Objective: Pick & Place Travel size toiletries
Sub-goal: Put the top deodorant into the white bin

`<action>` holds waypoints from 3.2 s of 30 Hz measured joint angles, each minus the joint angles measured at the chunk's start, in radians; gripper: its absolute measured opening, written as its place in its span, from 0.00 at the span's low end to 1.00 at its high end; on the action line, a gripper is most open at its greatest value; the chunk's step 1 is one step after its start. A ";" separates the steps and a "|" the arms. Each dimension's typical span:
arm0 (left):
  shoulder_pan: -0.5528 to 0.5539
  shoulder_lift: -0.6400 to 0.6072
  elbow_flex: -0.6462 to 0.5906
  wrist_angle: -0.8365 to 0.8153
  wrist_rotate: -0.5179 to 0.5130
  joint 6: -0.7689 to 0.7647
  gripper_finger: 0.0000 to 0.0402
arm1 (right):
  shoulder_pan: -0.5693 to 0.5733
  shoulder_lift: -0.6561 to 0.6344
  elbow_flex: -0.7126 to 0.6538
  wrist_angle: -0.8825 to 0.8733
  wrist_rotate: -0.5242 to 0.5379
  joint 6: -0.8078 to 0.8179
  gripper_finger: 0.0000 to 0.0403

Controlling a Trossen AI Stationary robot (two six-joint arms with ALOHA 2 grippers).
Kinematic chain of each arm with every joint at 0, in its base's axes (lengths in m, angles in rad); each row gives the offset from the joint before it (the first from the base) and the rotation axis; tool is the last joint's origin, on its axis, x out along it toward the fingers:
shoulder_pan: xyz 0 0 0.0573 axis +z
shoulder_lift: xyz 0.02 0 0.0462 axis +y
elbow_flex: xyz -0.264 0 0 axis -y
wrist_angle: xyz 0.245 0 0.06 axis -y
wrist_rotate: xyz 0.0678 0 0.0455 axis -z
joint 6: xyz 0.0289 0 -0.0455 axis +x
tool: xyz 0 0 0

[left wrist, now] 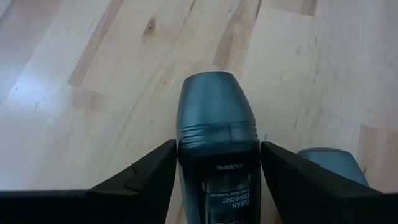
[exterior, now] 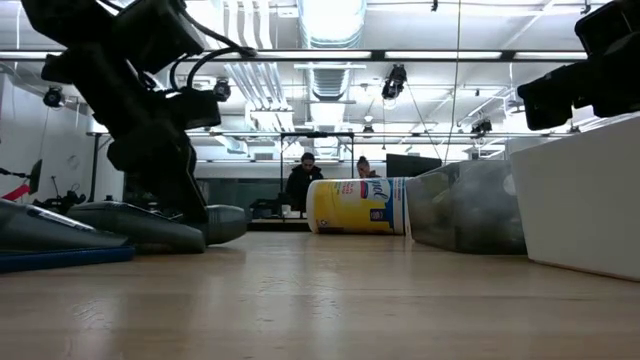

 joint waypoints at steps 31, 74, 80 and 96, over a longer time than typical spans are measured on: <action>0.000 0.082 -0.045 0.528 0.179 0.201 0.58 | 0.001 0.000 0.000 0.000 0.000 0.000 0.36; -0.019 0.333 0.467 0.118 0.336 0.452 0.57 | 0.000 0.001 0.001 0.000 0.000 0.000 0.11; -0.018 0.331 0.389 0.076 0.250 0.378 0.51 | 0.001 0.000 0.001 0.000 0.000 0.000 0.16; -0.019 0.332 0.198 0.347 0.153 0.323 0.32 | 0.001 0.000 0.001 0.000 0.000 0.000 0.29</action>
